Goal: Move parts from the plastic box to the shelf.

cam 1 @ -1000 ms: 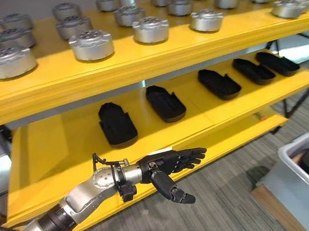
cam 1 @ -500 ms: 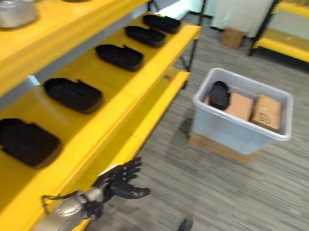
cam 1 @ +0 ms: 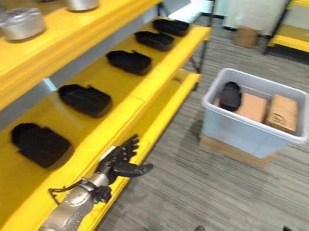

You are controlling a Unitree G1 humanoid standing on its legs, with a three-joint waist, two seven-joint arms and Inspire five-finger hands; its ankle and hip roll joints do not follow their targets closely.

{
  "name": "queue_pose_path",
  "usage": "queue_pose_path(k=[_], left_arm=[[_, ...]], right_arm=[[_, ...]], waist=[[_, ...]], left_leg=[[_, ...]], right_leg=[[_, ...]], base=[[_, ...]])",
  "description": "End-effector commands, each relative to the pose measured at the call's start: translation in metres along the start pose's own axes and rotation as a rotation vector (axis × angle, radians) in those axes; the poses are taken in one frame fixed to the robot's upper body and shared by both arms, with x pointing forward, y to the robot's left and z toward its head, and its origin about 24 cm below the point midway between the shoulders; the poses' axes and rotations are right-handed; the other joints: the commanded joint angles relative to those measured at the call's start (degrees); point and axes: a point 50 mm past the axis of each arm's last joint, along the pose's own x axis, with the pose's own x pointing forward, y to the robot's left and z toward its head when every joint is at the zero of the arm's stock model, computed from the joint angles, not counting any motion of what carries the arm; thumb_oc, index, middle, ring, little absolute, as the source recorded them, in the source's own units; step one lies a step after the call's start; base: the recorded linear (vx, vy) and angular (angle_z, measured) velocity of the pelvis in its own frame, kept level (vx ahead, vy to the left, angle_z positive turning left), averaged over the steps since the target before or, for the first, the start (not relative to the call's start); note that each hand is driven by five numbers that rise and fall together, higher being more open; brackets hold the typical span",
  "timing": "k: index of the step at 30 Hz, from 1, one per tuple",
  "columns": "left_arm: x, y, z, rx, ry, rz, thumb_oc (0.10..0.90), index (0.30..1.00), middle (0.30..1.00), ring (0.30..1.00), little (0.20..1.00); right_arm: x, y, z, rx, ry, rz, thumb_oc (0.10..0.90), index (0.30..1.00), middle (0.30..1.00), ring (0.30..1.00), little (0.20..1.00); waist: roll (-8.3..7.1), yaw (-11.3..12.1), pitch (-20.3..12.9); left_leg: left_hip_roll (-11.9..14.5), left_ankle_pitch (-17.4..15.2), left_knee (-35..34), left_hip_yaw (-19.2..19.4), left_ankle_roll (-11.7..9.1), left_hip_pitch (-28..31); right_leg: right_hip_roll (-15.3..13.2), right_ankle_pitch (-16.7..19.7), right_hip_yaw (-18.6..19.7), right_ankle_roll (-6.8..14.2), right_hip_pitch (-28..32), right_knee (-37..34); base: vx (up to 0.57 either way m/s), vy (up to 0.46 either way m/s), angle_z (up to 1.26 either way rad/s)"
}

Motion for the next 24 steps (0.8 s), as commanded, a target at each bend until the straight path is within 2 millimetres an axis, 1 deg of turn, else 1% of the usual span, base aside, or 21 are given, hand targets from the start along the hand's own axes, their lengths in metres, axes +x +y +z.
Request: queue_pose_path(k=[1,2,4,7,8,9,10,13,14,15,16,18,20,21,22,23,24], left_arm=[[-0.002,-0.003,0.053,0.048,-0.242,-0.063,0.900,1.000,1.000,1.000,1.000],[-0.004,-0.004,0.053,0.042,-0.241,-0.059,0.900,1.000,1.000,1.000,1.000],[-0.006,-0.005,0.053,0.020,-0.248,-0.057,0.900,1.000,1.000,1.000,1.000],[-0.008,-0.008,0.053,0.005,-0.279,-0.079,0.900,1.000,1.000,1.000,1.000],[-0.008,-0.009,0.055,-0.007,-0.296,-0.081,0.900,1.000,1.000,1.000,1.000],[-0.008,-0.009,0.056,-0.009,-0.306,-0.080,0.900,1.000,1.000,1.000,1.000],[-0.006,-0.011,0.059,-0.015,-0.330,-0.077,0.900,1.000,1.000,1.000,1.000],[-0.002,-0.012,0.066,-0.037,-0.374,-0.071,0.900,1.000,1.000,1.000,1.000],[0.001,-0.013,0.071,-0.039,-0.399,-0.068,0.900,1.000,1.000,1.000,1.000],[0.003,-0.015,0.074,-0.038,-0.411,-0.066,0.900,1.000,1.000,1.000,1.000],[0.007,-0.015,0.077,-0.046,-0.429,-0.051,0.900,1.000,1.000,1.000,1.000],[0.008,-0.015,0.079,-0.049,-0.435,-0.043,0.900,1.000,1.000,1.000,1.000],[0.014,-0.016,0.082,-0.070,-0.439,-0.028,0.900,1.000,1.000,1.000,1.000],[0.018,-0.018,0.083,-0.075,-0.435,-0.023,0.900,1.000,1.000,1.000,1.000],[0.020,-0.019,0.083,-0.076,-0.432,-0.023,0.900,1.000,1.000,1.000,1.000],[0.022,-0.020,0.083,-0.075,-0.426,-0.014,0.900,1.000,1.000,1.000,1.000],[0.022,-0.019,0.081,-0.073,-0.419,0.007,0.900,1.000,1.000,1.000,1.000]], right_arm=[[-0.014,0.035,0.054,0.138,-0.234,0.092,0.900,1.000,1.000,1.000,1.000],[-0.017,0.038,0.056,0.113,-0.263,0.126,0.900,1.000,1.000,1.000,1.000],[-0.026,0.046,0.064,0.101,-0.321,0.181,0.900,1.000,1.000,1.000,1.000],[-0.038,0.055,0.093,0.111,-0.453,0.267,0.900,1.000,1.000,1.000,1.000],[-0.044,0.059,0.104,0.098,-0.511,0.298,0.900,1.000,1.000,1.000,1.000],[-0.047,0.061,0.110,0.091,-0.543,0.312,0.900,1.000,1.000,1.000,1.000],[-0.057,0.067,0.122,0.073,-0.617,0.354,0.900,1.000,1.000,1.000,1.000],[-0.073,0.075,0.138,0.038,-0.727,0.409,0.900,1.000,1.000,1.000,1.000],[-0.081,0.079,0.146,0.029,-0.775,0.444,0.900,1.000,1.000,1.000,1.000],[-0.086,0.083,0.149,0.018,-0.802,0.463,0.900,1.000,1.000,1.000,1.000],[-0.095,0.088,0.154,-0.016,-0.847,0.507,0.900,1.000,1.000,1.000,1.000],[-0.098,0.090,0.154,-0.028,-0.861,0.520,0.900,1.000,1.000,1.000,1.000],[-0.106,0.095,0.151,-0.068,-0.883,0.565,0.900,1.000,1.000,1.000,1.000],[-0.108,0.095,0.148,-0.085,-0.887,0.577,0.900,1.000,1.000,1.000,1.000],[-0.110,0.097,0.146,-0.096,-0.894,0.593,0.900,1.000,1.000,1.000,1.000],[-0.113,0.099,0.143,-0.105,-0.900,0.611,0.900,1.000,1.000,1.000,1.000],[-0.116,0.102,0.136,-0.103,-0.888,0.635,0.900,1.000,1.000,1.000,1.000]], waist=[[-2.60,-0.7,-0.6],[-2.44,-0.9,-0.8],[-2.16,-1.2,-0.7],[-1.55,-2.1,-0.2],[-1.19,-2.4,0.1],[-0.94,-2.6,0.2],[-0.43,-3.1,0.6],[0.42,-3.9,1.4],[0.93,-4.4,1.9],[1.07,-4.7,2.1],[1.03,-5.5,2.4],[1.02,-5.7,2.4],[0.65,-6.7,2.4],[0.35,-7.3,2.1],[0.09,-7.6,1.9],[-0.09,-7.5,1.6],[-0.27,-7.0,1.4]], left_leg=[[-0.4,-3.6,-0.6,6.1,3.6,2.9],[0.3,-3.0,-1.1,6.9,2.7,3.2],[1.4,-1.2,-1.5,7.6,1.4,2.6],[2.9,0.7,-1.5,7.2,0.0,0.8],[3.2,1.1,-1.3,6.9,-0.4,0.3],[3.5,1.2,-1.1,6.8,-0.6,0.1],[4.1,1.5,-0.6,6.7,-1.0,-0.4],[5.2,1.9,0.3,6.8,-1.5,-1.3],[6.1,2.7,1.1,6.7,-2.0,-1.9],[6.6,3.2,1.5,6.6,-2.3,-2.2],[8.0,4.7,2.8,6.3,-2.9,-2.5],[8.6,5.5,3.3,6.3,-3.3,-2.6],[11.1,10.3,6.8,6.7,-5.0,-3.1],[11.8,11.2,8.9,7.3,-5.6,-3.1],[11.6,11.3,10.8,7.0,-5.6,-3.2],[10.3,10.1,12.1,5.4,-5.0,-3.7],[7.8,8.8,12.8,3.4,-3.0,-5.2]], right_leg=[[1.5,2.7,-5.1,3.8,3.0,-4.0],[1.9,2.6,-5.7,3.6,4.1,-5.4],[3.4,2.0,-5.4,2.8,5.1,-6.8],[5.3,0.2,-3.6,1.2,5.3,-6.8],[5.6,-0.5,-3.0,0.7,5.0,-6.2],[5.8,-0.9,-2.7,0.4,4.7,-5.6],[6.0,-1.8,-2.2,-0.3,3.8,-4.3],[6.4,-3.6,-1.6,-1.3,1.6,-1.3],[6.8,-4.7,-1.1,-2.0,0.4,0.4],[7.2,-5.4,-0.9,-2.5,-0.4,1.6],[7.9,-6.5,-0.5,-3.5,-1.4,3.2],[8.3,-6.9,-0.5,-3.9,-1.7,3.8],[9.7,-7.2,-0.8,-5.5,-1.4,3.5],[10.4,-6.9,-1.1,-6.1,-0.8,2.7],[10.9,-6.7,-0.9,-6.5,-0.6,2.2],[11.3,-6.6,-0.1,-6.7,-0.6,2.1],[11.9,-5.6,1.1,-7.0,-1.1,2.0]], base=[[0.03,-0.237,0.49],[0.02,-0.270,0.17],[-0.02,-0.317,-0.15],[-0.02,-0.262,-0.05],[0.00,-0.164,-0.05],[-0.01,-0.167,-0.15],[-0.02,-0.132,-0.22],[-0.04,-0.135,-0.21],[-0.04,-0.174,-0.15],[0.00,-0.236,-0.12],[0.02,-0.188,-0.02],[0.04,-0.179,-0.21],[0.11,-0.316,-0.25],[0.12,-0.296,-0.06],[0.13,-0.266,0.03],[0.09,-0.243,0.03],[0.12,-0.205,-0.08]])
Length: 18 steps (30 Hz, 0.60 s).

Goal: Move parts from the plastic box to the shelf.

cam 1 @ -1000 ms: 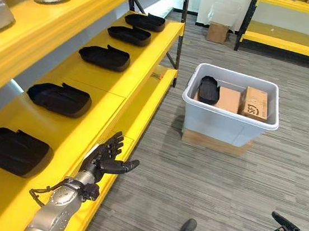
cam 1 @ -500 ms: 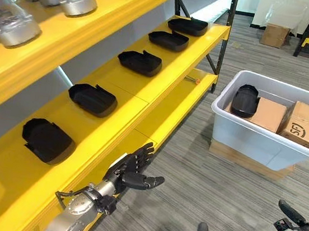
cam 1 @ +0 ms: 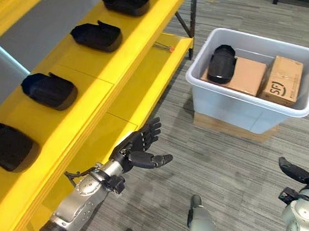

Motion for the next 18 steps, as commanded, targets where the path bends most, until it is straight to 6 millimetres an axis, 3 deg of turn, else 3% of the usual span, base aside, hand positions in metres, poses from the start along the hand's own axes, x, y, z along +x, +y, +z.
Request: queue_pose_path(k=[1,4,6,8,10,14,17,18], left_arm=[[0.004,-0.001,0.034,-0.026,-0.202,0.022,0.900,1.000,1.000,1.000,1.000],[-0.001,0.004,0.033,-0.014,-0.185,0.036,0.900,1.000,1.000,1.000,1.000],[-0.004,0.006,0.031,-0.012,-0.168,0.032,0.900,1.000,1.000,1.000,1.000],[-0.011,0.012,0.025,-0.011,-0.149,0.058,0.900,1.000,1.000,1.000,1.000],[-0.014,0.015,0.023,-0.016,-0.147,0.064,0.900,1.000,1.000,1.000,1.000],[-0.022,0.026,0.019,-0.013,-0.149,0.119,0.900,1.000,1.000,1.000,1.000],[-0.024,0.031,0.016,-0.013,-0.143,0.137,0.900,1.000,1.000,1.000,1.000],[-0.026,0.033,0.015,-0.003,-0.141,0.130,0.900,1.000,1.000,1.000,1.000]], right_arm=[[-0.006,0.006,0.041,0.036,-0.233,0.066,0.900,1.000,1.000,1.000,1.000],[-0.014,0.015,0.035,0.055,-0.220,0.106,0.900,1.000,1.000,1.000,1.000],[-0.022,0.025,0.030,0.090,-0.186,0.130,0.900,1.000,1.000,1.000,1.000],[-0.033,0.035,0.020,0.088,-0.155,0.184,0.900,1.000,1.000,1.000,1.000],[-0.037,0.040,0.016,0.070,-0.157,0.217,0.900,1.000,1.000,1.000,1.000],[-0.040,0.048,0.013,0.075,-0.152,0.283,0.900,1.000,1.000,1.000,1.000],[-0.040,0.050,0.013,0.077,-0.140,0.302,0.900,1.000,1.000,1.000,1.000],[-0.046,0.055,0.011,0.076,-0.144,0.319,0.900,1.000,1.000,1.000,1.000]], waist=[[-1.94,-0.7,-5.1],[-2.30,0.6,-4.5],[-3.33,2.3,-4.0],[-3.87,4.7,-3.4],[-4.18,5.8,-3.1],[-4.98,7.7,-3.0],[-4.86,8.0,-3.6],[-4.97,8.0,-4.5]], left_leg=[[-5.4,-2.2,7.4,-5.8,0.3,-1.9],[-10.8,-5.6,5.8,-9.0,2.9,-4.7],[-13.4,-4.7,3.6,-9.1,3.2,-10.8],[-12.8,2.6,-1.9,-11.7,1.1,-17.4],[-12.6,3.9,-4.3,-13.7,0.7,-19.9],[-13.3,2.5,-4.5,-18.4,1.5,-21.4],[-13.1,1.4,-4.0,-17.1,2.0,-19.5],[-13.8,-0.4,-3.5,-15.5,3.1,-16.4]], right_leg=[[4.2,6.2,2.7,0.8,13.3,-17.6],[5.9,7.2,6.1,1.6,15.3,-20.1],[6.5,8.1,8.0,2.2,18.9,-23.9],[7.6,7.7,9.4,1.9,23.6,-26.6],[7.8,7.2,10.6,1.7,24.8,-26.4],[7.8,5.1,12.3,1.5,25.9,-24.8],[7.9,4.4,11.4,1.3,26.1,-24.2],[7.7,3.8,9.8,1.5,26.3,-24.1]], base=[[0.13,-0.169,-0.17],[0.18,-0.116,-0.58],[0.31,-0.075,-0.46],[0.44,-0.017,-0.55],[0.34,0.050,-0.78],[0.29,0.110,-0.72],[0.24,0.126,-1.00],[0.22,0.102,-0.79]])
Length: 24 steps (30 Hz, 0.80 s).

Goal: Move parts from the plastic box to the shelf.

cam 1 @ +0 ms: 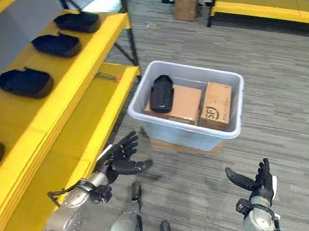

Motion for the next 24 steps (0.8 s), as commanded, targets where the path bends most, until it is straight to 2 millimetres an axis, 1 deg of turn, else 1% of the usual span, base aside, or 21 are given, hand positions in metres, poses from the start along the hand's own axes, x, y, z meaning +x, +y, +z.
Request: queue_pose_path(k=[1,4,7,8,15,21,24], left_arm=[[0.004,-0.017,0.050,0.028,-0.282,-0.113,0.900,1.000,1.000,1.000,1.000],[0.004,-0.014,0.053,0.050,-0.281,-0.110,0.900,1.000,1.000,1.000,1.000],[0.003,-0.012,0.054,0.061,-0.284,-0.112,0.900,1.000,1.000,1.000,1.000],[0.002,-0.012,0.056,0.069,-0.286,-0.115,0.900,1.000,1.000,1.000,1.000],[-0.002,-0.007,0.055,0.054,-0.279,-0.083,0.900,1.000,1.000,1.000,1.000],[-0.003,-0.003,0.057,0.051,-0.278,-0.059,0.900,1.000,1.000,1.000,1.000],[-0.006,0.000,0.056,0.054,-0.274,-0.053,0.900,1.000,1.000,1.000,1.000]], right_arm=[[0.007,-0.002,0.049,0.003,-0.253,0.024,0.900,1.000,1.000,1.000,1.000],[0.004,0.004,0.046,0.016,-0.237,0.022,0.900,1.000,1.000,1.000,1.000],[0.002,0.007,0.046,0.033,-0.247,0.014,0.900,1.000,1.000,1.000,1.000],[0.001,0.009,0.047,0.024,-0.248,0.004,0.900,1.000,1.000,1.000,1.000],[0.001,0.008,0.056,0.014,-0.287,-0.014,0.900,1.000,1.000,1.000,1.000],[0.000,0.007,0.062,-0.002,-0.329,-0.028,0.900,1.000,1.000,1.000,1.000],[0.000,0.007,0.064,-0.006,-0.355,-0.040,0.900,1.000,1.000,1.000,1.000]], waist=[[0.27,0.0,-4.2],[0.05,0.5,-5.9],[-0.04,0.8,-6.6],[0.03,1.3,-7.2],[0.47,1.5,-7.5],[0.67,1.6,-7.3],[0.74,1.9,-7.4]], left_leg=[[2.7,-0.1,-0.3,1.8,-1.2,3.6],[1.4,-2.9,-0.8,2.8,0.3,7.0],[0.5,-3.9,-1.8,2.7,1.0,8.7],[-0.1,-4.7,-2.8,2.1,1.7,10.0],[-0.2,-5.3,-3.8,1.6,2.3,11.8],[-0.4,-5.7,-3.3,1.9,2.7,11.2],[-0.6,-6.3,-2.7,1.7,3.3,11.5]], right_leg=[[-7.7,-3.9,-3.8,4.0,-3.3,4.4],[-8.8,-3.7,-6.6,4.8,-3.8,4.0],[-9.1,-3.3,-7.4,5.3,-4.3,3.8],[-9.6,-3.0,-8.4,5.8,-5.4,4.2],[-10.5,-2.6,-9.0,6.5,-7.2,5.3],[-10.7,-3.4,-9.3,6.7,-7.9,6.7],[-11.0,-4.1,-9.5,6.9,-8.1,8.2]], base=[[0.30,0.122,-0.66],[0.19,0.034,-0.28],[0.13,-0.013,0.08],[0.13,-0.028,0.36],[0.08,0.003,0.13],[0.04,0.039,-0.08],[0.07,0.090,-0.04]])
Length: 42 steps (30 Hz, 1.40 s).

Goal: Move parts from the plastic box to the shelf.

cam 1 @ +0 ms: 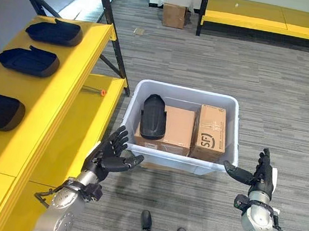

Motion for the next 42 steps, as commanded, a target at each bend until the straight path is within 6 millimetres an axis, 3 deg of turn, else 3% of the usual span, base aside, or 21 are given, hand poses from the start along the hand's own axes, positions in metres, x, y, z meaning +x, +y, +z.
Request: queue_pose_path(k=[1,8,11,15,16,19,21,22,23,24,26,32,42], left_arm=[[0.005,-0.004,0.040,0.038,-0.207,-0.037,0.900,1.000,1.000,1.000,1.000],[0.003,0.000,0.040,0.058,-0.199,-0.045,0.900,1.000,1.000,1.000,1.000],[0.003,0.003,0.041,0.046,-0.207,-0.032,0.900,1.000,1.000,1.000,1.000],[0.004,0.001,0.039,0.041,-0.196,-0.033,0.900,1.000,1.000,1.000,1.000],[0.002,0.002,0.038,0.036,-0.195,-0.022,0.900,1.000,1.000,1.000,1.000],[0.000,0.005,0.036,0.021,-0.194,-0.001,0.900,1.000,1.000,1.000,1.000],[0.000,0.006,0.038,0.016,-0.197,0.001,0.900,1.000,1.000,1.000,1.000],[0.002,0.004,0.040,0.017,-0.196,-0.005,0.900,1.000,1.000,1.000,1.000],[0.003,0.003,0.039,0.021,-0.192,-0.005,0.900,1.000,1.000,1.000,1.000],[0.002,0.001,0.036,0.018,-0.188,-0.007,0.900,1.000,1.000,1.000,1.000],[-0.001,0.000,0.034,0.013,-0.186,-0.022,0.900,1.000,1.000,1.000,1.000],[-0.003,0.000,0.033,0.015,-0.175,-0.010,0.900,1.000,1.000,1.000,1.000],[-0.004,-0.002,0.031,0.008,-0.166,-0.030,0.900,1.000,1.000,1.000,1.000]], right_arm=[[0.013,-0.006,0.046,-0.010,-0.261,-0.034,0.900,1.000,1.000,1.000,1.000],[0.010,-0.004,0.048,-0.017,-0.299,-0.065,0.900,1.000,1.000,1.000,1.000],[0.010,-0.004,0.050,-0.041,-0.318,-0.069,0.900,1.000,1.000,1.000,1.000],[0.008,-0.001,0.051,-0.043,-0.332,-0.067,0.900,1.000,1.000,1.000,1.000],[0.008,0.000,0.052,-0.046,-0.335,-0.054,0.900,1.000,1.000,1.000,1.000],[0.009,0.000,0.056,-0.055,-0.351,-0.013,0.900,1.000,1.000,1.000,1.000],[0.011,-0.001,0.061,-0.056,-0.366,0.000,0.900,1.000,1.000,1.000,1.000],[0.012,-0.002,0.062,-0.059,-0.370,0.000,0.900,1.000,1.000,1.000,1.000],[0.012,-0.003,0.061,-0.065,-0.363,-0.001,0.900,1.000,1.000,1.000,1.000],[0.013,-0.008,0.060,-0.066,-0.354,-0.008,0.900,1.000,1.000,1.000,1.000],[0.012,-0.011,0.058,-0.070,-0.350,-0.018,0.900,1.000,1.000,1.000,1.000],[0.010,-0.005,0.056,-0.092,-0.349,0.002,0.900,1.000,1.000,1.000,1.000],[0.007,-0.003,0.066,-0.128,-0.412,0.014,0.900,1.000,1.000,1.000,1.000]], waist=[[-0.10,0.1,-4.5],[-0.01,-0.5,-5.3],[0.07,-0.4,-6.0],[0.17,-0.5,-5.6],[0.14,-0.7,-5.4],[-0.30,-1.6,-4.7],[-0.82,-1.9,-4.1],[-0.78,-2.2,-3.6],[-0.72,-2.7,-3.4],[-0.91,-2.9,-3.7],[-1.23,-2.5,-4.7],[-1.48,-2.1,-5.8],[-1.32,-2.0,-5.9]], left_leg=[[3.3,-5.5,2.9,0.3,-3.3,-0.5],[1.7,-6.9,2.6,0.2,-1.0,1.5],[0.2,-7.6,1.9,-0.2,0.8,2.5],[-0.6,-8.7,1.6,-0.4,1.9,3.7],[-0.6,-8.7,1.2,0.0,1.8,4.3],[-0.2,-9.2,0.0,0.3,0.9,6.3],[0.1,-10.5,-0.4,0.3,0.1,7.8],[0.4,-11.5,-0.4,-0.5,-0.4,9.1],[0.7,-12.4,-0.4,-1.3,-0.7,9.8],[1.1,-12.1,-0.4,-2.1,-1.4,9.6],[1.6,-10.8,-0.4,-2.0,-2.6,8.9],[1.6,-10.6,-0.4,-2.1,-3.0,8.9],[2.6,-9.9,-0.4,-0.4,-3.6,8.6]], right_leg=[[-0.3,-0.5,-2.2,0.0,-1.6,5.2],[-0.9,1.4,-1.0,1.9,-3.4,12.8],[-0.8,3.4,-1.2,2.6,-4.8,20.8],[0.6,7.6,-2.6,3.6,-11.3,37.6],[0.5,7.4,-3.1,3.5,-12.7,37.4],[-0.1,7.0,-4.2,3.5,-15.0,27.9],[-2.2,10.0,-5.2,3.9,-16.7,18.7],[-3.3,13.6,-4.8,4.5,-19.4,15.4],[-3.4,14.5,-3.5,4.9,-20.6,13.3],[-2.6,11.8,-2.5,4.4,-17.4,7.8],[-2.4,11.0,-3.1,4.4,-12.3,1.0],[-1.9,10.8,-2.8,4.0,-8.8,-2.5],[-1.4,9.1,-3.6,3.2,-6.3,-2.6]], base=[[0.06,0.081,-0.06],[0.09,0.161,-0.10],[0.08,0.219,-0.21],[0.07,0.172,-0.15],[0.09,0.101,-0.07],[0.09,-0.033,-0.11],[0.08,-0.102,-0.03],[0.10,-0.119,-0.04],[0.13,-0.181,0.03],[0.13,-0.230,0.29],[0.09,-0.203,0.52],[0.05,-0.106,0.17],[0.02,-0.086,0.00]])
